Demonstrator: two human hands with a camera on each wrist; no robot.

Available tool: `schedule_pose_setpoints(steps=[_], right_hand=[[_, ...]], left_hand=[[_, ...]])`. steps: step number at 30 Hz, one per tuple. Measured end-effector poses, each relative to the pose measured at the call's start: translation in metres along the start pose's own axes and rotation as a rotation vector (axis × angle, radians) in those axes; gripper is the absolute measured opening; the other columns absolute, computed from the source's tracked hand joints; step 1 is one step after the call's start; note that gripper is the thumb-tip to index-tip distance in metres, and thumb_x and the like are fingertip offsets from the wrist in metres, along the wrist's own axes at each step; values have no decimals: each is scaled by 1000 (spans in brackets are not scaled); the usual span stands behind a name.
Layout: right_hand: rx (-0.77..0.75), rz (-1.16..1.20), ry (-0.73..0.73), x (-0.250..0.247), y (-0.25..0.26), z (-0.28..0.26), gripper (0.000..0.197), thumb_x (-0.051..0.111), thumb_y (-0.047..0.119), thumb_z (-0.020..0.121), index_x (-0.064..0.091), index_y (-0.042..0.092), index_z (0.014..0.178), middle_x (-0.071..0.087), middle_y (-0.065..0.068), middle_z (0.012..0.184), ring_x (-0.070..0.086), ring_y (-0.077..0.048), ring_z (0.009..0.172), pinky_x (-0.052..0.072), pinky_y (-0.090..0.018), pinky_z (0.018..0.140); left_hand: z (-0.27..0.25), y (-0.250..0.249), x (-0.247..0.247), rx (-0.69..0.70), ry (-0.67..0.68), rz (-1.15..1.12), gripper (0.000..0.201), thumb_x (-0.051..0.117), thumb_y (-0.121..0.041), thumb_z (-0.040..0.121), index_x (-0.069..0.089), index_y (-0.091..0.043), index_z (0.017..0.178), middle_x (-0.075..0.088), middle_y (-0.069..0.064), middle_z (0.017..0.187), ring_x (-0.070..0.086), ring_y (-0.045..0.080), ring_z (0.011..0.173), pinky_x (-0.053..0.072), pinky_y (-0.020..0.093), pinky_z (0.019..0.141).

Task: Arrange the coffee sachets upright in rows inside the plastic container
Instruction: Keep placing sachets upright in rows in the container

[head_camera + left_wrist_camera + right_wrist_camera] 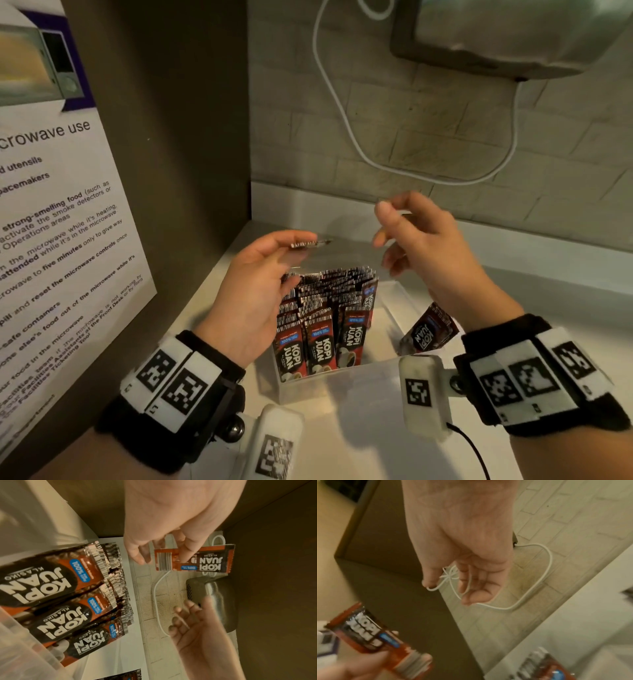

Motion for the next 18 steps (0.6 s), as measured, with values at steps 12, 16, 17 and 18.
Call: schedule_pose_setpoints(steps=[12, 16, 17, 18], right_hand=[[139, 91, 372, 46, 2, -19, 64, 69, -14, 73, 45, 20, 123, 61, 5, 61, 62, -15, 55, 54, -36, 59], [156, 23, 396, 39, 2, -20, 59, 64, -19, 74, 49, 19, 116, 61, -6, 71, 59, -18, 54, 50, -31, 51], [160, 16, 397, 36, 2, -19, 56, 64, -19, 74, 51, 17, 115, 60, -8, 71, 57, -17, 53, 48, -28, 47], [157, 15, 377, 31, 3, -18, 53, 64, -19, 74, 53, 16, 113, 60, -8, 70, 56, -15, 52, 45, -25, 45]], left_hand=[[-8, -2, 12, 21, 92, -10, 35, 45, 8, 90, 75, -10, 92, 75, 5, 95, 70, 12, 79, 57, 21, 64], [-3, -9, 5, 81, 57, -20, 20, 57, -3, 90, 69, -13, 102, 73, 1, 86, 68, 8, 75, 57, 21, 67], [-1, -9, 2, 83, 49, 1, 21, 60, -4, 88, 69, -14, 104, 72, 0, 83, 68, 7, 72, 56, 20, 65], [1, -8, 0, 77, 43, 25, 22, 63, -4, 86, 69, -14, 105, 70, 1, 81, 67, 7, 71, 55, 19, 63]])
Point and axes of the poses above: each hand's wrist, its own z-axis towards the middle knuckle, its own x-axis out of the palm, y = z × x, the point moved 6 cm from there along z, towards the middle knuckle
